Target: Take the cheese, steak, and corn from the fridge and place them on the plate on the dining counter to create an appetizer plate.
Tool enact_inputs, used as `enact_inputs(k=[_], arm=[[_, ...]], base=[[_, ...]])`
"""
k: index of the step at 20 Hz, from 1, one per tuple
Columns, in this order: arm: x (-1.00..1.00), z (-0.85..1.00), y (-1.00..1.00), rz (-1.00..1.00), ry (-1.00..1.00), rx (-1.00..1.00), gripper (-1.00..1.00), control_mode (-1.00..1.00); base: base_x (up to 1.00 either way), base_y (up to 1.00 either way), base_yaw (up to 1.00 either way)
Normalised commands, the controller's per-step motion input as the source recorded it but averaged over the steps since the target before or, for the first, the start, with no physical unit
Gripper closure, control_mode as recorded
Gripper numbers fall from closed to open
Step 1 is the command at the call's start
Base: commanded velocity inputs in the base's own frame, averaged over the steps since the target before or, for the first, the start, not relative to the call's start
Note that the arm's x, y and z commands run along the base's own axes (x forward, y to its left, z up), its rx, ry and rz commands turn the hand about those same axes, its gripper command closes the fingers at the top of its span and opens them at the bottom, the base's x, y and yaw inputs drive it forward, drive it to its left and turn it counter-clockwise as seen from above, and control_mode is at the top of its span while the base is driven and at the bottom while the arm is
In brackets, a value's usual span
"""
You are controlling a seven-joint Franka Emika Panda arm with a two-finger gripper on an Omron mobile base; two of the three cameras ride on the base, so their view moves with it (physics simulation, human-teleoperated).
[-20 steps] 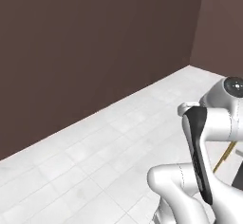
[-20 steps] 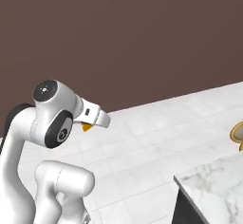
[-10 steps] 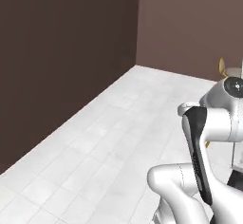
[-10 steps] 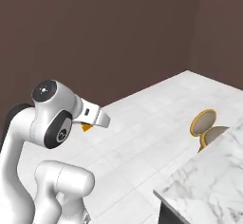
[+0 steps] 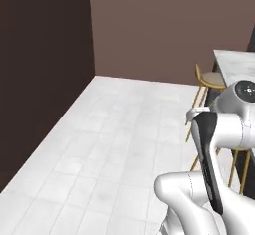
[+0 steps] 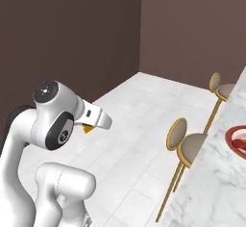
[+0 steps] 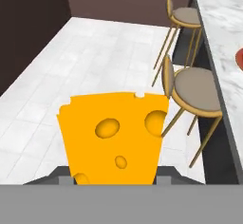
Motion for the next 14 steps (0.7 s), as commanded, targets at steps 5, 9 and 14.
enact_inputs(k=[5,9,14], arm=[[0.00,0.00,0.00,0.00,0.00,0.00,1.00,1.00],[0.00,0.00,0.00,0.00,0.00,0.00,1.00,1.00],[0.00,0.00,0.00,0.00,0.00,0.00,1.00,1.00]], base=[[0.19,0.16,-0.47],[-0.02,0.11,-0.49],[-0.02,0.38,-0.55]])
